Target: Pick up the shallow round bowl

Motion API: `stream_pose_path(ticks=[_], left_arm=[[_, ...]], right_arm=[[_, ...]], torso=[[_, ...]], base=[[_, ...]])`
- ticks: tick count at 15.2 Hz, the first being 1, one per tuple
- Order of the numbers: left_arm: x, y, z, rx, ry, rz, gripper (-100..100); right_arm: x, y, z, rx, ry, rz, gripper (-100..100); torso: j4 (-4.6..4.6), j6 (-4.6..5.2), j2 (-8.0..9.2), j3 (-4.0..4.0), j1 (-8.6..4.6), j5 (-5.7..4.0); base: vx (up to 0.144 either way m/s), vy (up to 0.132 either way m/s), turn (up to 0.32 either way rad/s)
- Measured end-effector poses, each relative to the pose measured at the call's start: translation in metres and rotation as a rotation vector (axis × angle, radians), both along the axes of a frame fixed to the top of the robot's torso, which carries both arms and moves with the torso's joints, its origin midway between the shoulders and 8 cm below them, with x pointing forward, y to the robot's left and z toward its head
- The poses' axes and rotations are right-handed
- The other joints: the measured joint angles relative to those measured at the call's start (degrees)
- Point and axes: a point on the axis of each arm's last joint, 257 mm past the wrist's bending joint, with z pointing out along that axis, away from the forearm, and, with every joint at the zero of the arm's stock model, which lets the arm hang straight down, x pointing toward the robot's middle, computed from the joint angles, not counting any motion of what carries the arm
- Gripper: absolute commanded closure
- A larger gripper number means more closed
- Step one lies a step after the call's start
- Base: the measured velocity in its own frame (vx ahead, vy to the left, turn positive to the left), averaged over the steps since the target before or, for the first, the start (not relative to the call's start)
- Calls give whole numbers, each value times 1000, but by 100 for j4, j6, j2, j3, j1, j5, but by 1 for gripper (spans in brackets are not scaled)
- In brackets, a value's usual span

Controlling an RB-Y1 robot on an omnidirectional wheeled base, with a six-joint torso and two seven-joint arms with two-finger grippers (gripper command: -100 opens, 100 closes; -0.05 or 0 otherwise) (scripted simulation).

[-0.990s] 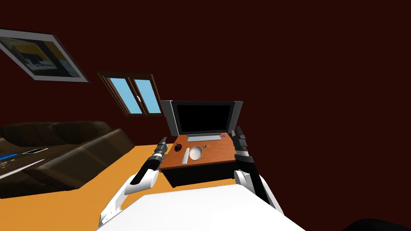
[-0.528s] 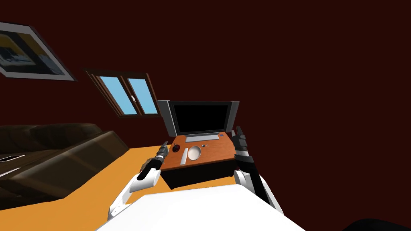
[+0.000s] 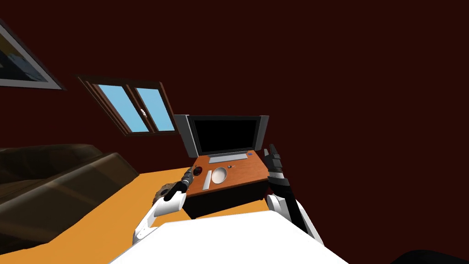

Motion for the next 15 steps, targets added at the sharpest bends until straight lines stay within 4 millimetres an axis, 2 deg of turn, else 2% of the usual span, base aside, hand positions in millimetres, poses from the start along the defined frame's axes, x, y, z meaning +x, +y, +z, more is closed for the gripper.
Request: stream_pose_path(ticks=[2,15], left_arm=[[-2,0,-20,-15,56,7,-100],[-33,-21,-98,-73,331,28,-100]], right_arm=[[0,0,0,0,0,0,0],[0,0,0,0,0,0,0]], torso=[[-1,0,-2,-1,-2,0],[-2,-1,-6,-4,-5,-1]], base=[[7,-25,-56],[14,-29,-68]])
